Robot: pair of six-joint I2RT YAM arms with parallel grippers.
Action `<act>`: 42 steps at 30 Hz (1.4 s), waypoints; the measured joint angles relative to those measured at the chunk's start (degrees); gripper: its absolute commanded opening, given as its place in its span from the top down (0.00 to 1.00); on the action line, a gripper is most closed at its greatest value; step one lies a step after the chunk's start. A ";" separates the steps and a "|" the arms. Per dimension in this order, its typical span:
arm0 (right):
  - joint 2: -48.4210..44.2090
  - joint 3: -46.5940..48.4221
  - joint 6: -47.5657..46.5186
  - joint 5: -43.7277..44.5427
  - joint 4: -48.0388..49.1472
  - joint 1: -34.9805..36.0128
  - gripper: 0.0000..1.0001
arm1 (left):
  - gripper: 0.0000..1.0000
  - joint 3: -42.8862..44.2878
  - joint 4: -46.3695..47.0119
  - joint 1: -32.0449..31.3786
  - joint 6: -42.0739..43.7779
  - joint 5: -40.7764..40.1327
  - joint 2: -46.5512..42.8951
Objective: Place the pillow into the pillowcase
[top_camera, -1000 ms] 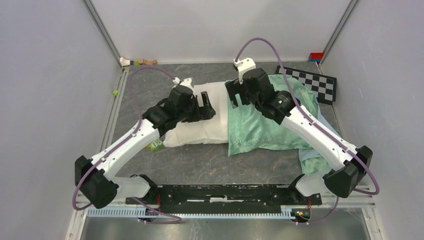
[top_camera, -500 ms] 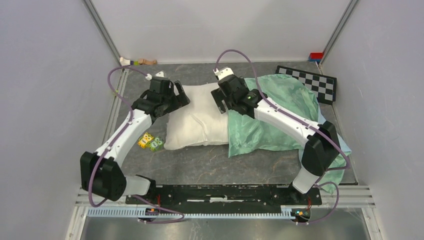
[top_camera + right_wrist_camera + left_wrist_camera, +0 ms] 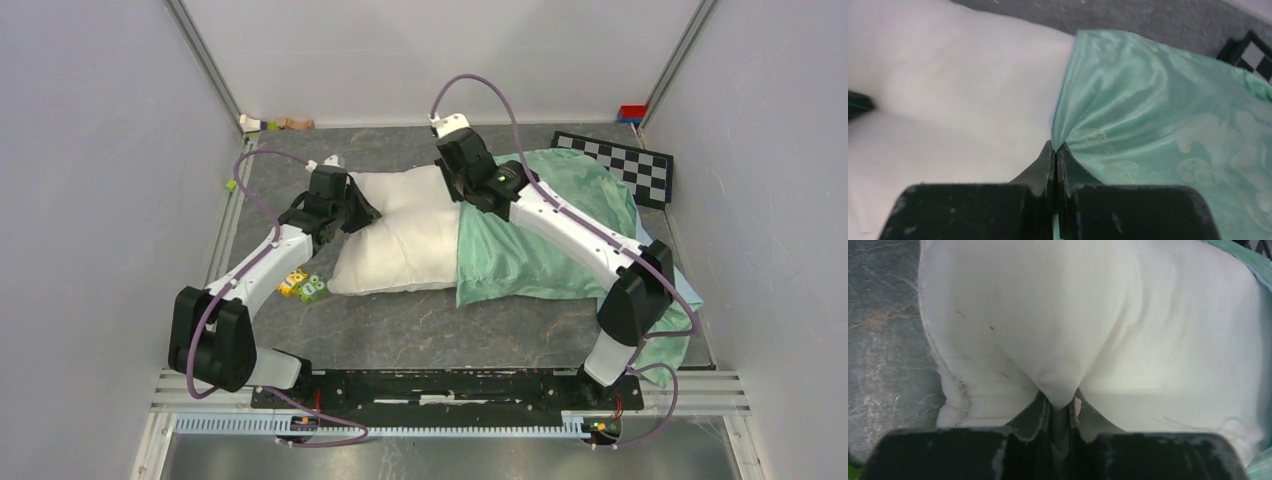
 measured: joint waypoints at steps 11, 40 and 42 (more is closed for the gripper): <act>12.46 25.44 0.63 -3.65 -6.60 12.11 0.97 | 0.97 -0.57 -1.42 -8.02 -5.01 -6.38 -5.84; -38.14 -49.75 10.73 14.29 9.60 21.00 0.06 | 0.98 -4.85 -2.91 -9.03 -10.12 -8.87 -12.31; -38.14 -50.14 11.04 15.52 11.17 21.00 0.02 | 0.98 -4.85 -3.21 -9.03 -10.12 -8.94 -12.39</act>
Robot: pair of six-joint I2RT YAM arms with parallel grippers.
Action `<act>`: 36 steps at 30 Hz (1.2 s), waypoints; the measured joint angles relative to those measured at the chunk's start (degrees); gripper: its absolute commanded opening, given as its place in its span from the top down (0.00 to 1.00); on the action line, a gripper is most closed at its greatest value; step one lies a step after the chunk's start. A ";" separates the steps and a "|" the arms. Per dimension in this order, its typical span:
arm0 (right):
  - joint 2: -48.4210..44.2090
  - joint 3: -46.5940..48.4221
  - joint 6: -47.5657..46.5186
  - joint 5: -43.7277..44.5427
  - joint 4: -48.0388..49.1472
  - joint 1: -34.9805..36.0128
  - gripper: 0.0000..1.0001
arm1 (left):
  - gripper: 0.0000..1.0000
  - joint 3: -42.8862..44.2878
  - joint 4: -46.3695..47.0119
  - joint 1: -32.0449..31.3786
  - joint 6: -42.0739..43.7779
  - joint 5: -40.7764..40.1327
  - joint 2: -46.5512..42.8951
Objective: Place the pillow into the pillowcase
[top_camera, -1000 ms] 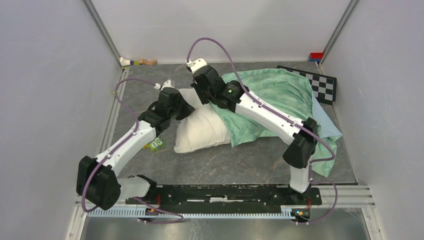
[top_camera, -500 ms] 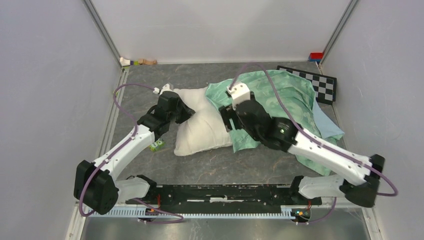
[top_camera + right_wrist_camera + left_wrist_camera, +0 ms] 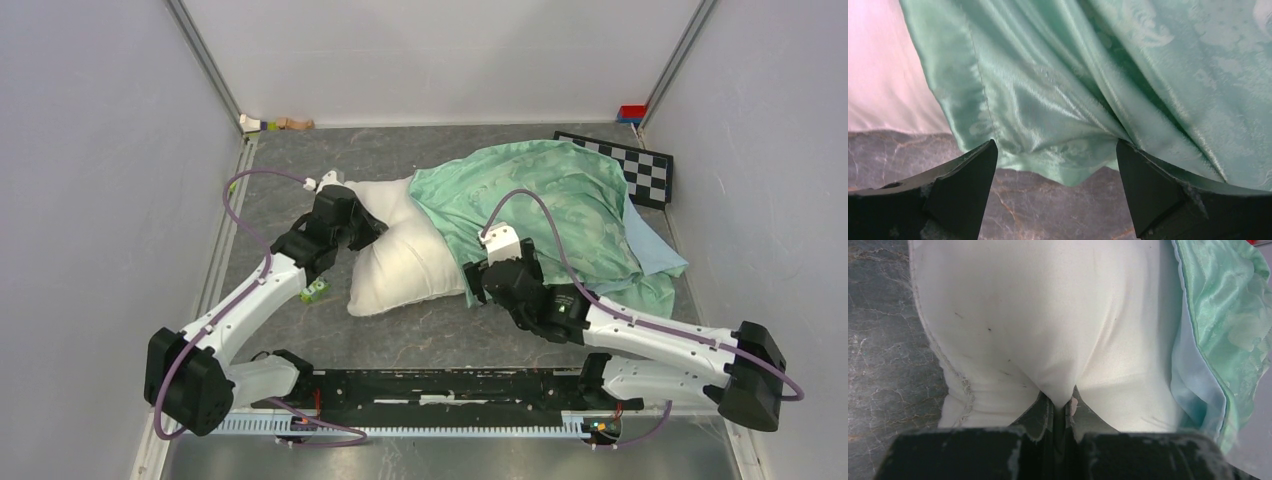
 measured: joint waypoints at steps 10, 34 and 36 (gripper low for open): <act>4.90 -1.07 -1.64 1.01 8.94 -3.72 0.67 | 0.98 0.00 -0.35 0.00 0.02 -0.04 -0.17; 23.61 51.04 -13.38 -7.67 -14.91 -5.99 1.00 | 0.47 8.41 -11.65 -9.20 6.75 -5.86 -4.55; 27.76 56.00 -13.99 -10.49 -14.47 -10.71 1.00 | 0.24 11.02 -14.29 -9.40 8.26 -3.37 -4.83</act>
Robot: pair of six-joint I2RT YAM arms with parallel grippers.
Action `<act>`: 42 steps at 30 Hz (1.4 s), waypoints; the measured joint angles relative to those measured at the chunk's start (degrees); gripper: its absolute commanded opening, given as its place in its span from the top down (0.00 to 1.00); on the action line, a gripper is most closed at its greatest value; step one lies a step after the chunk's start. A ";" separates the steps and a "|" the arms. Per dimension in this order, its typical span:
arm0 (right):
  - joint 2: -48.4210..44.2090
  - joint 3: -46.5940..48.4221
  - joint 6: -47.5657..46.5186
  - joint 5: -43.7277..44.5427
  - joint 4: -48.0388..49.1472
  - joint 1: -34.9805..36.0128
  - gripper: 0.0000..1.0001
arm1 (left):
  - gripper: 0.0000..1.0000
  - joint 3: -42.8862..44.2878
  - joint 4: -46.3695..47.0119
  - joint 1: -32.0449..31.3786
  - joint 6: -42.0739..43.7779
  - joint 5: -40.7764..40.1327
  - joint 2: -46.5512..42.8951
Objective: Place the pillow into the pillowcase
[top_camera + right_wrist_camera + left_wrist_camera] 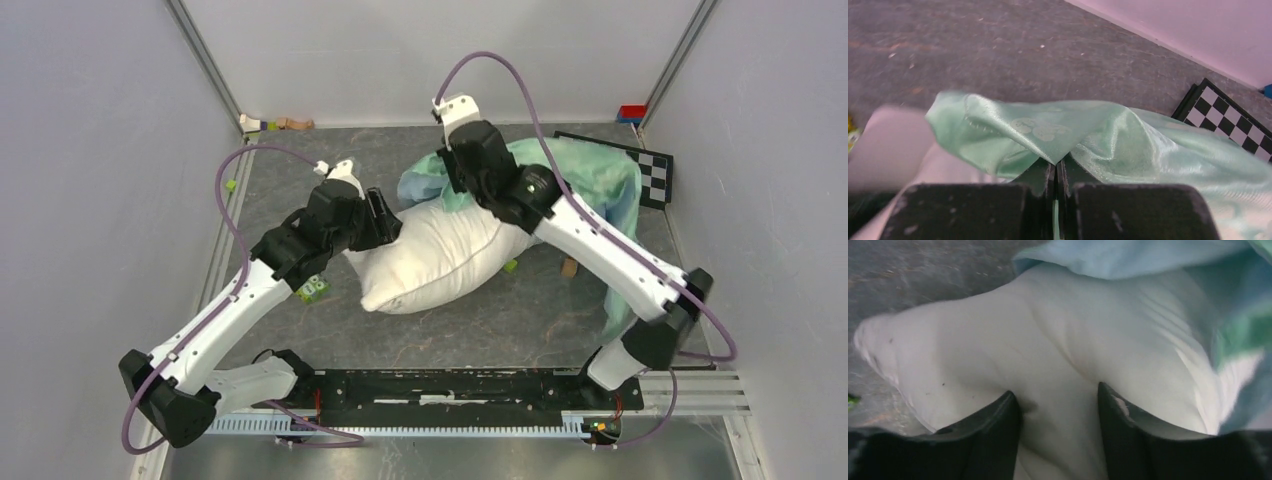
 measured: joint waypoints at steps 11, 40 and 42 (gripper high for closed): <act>21.33 -0.20 2.45 -13.16 10.23 -11.13 1.00 | 0.00 10.21 -10.95 -1.77 8.26 7.65 -3.04; -10.71 -12.15 -0.57 -9.73 13.18 -10.88 0.28 | 0.98 5.09 -3.17 5.53 11.41 0.68 6.08; -15.15 -18.08 -0.59 -7.08 14.27 -10.88 0.21 | 0.98 4.83 -2.54 6.69 11.41 0.72 6.10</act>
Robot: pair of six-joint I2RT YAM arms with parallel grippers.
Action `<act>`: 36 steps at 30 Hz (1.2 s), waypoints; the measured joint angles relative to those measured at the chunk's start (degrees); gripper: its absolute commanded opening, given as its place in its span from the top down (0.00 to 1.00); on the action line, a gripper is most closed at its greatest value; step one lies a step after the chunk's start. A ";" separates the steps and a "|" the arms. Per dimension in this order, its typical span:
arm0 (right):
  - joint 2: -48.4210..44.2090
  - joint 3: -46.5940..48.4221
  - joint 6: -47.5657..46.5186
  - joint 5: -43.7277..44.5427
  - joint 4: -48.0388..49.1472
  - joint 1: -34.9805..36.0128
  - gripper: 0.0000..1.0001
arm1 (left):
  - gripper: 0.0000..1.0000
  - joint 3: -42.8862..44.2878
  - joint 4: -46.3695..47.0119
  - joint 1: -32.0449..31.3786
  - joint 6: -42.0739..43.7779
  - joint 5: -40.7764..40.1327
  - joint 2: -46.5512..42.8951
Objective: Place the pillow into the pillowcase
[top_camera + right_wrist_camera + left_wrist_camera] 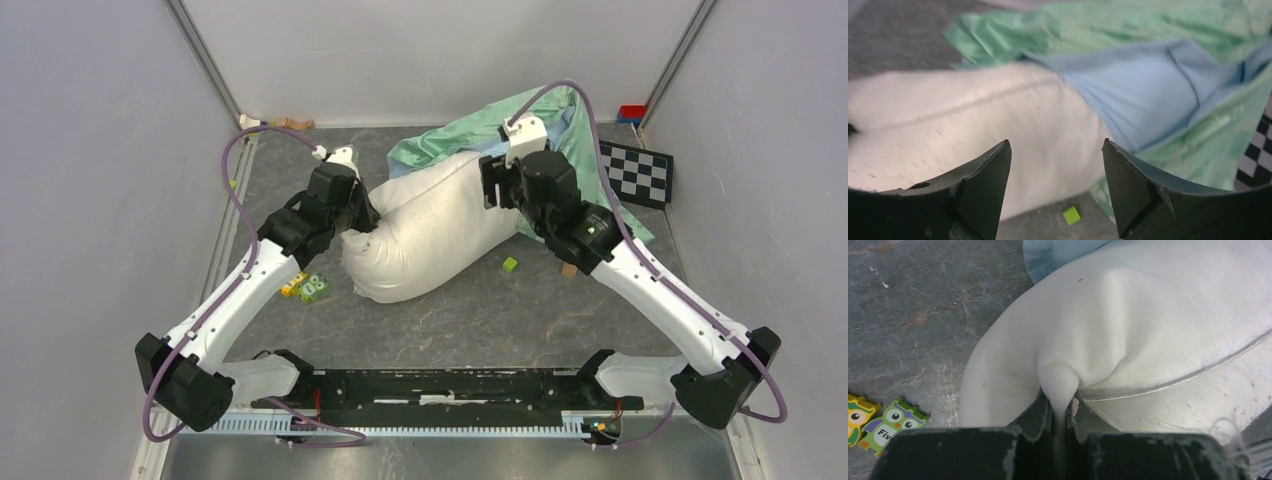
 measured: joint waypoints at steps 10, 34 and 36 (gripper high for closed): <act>-4.20 -20.59 1.79 12.07 -1.31 -3.67 0.10 | 0.98 -0.63 1.11 2.51 0.02 1.31 0.00; 7.85 -4.96 -0.92 9.94 3.17 -32.33 0.89 | 0.98 0.68 1.42 4.59 0.35 2.75 2.10; 13.73 3.80 -0.81 10.14 2.01 -36.35 0.61 | 0.98 0.98 1.38 4.66 0.63 2.75 2.56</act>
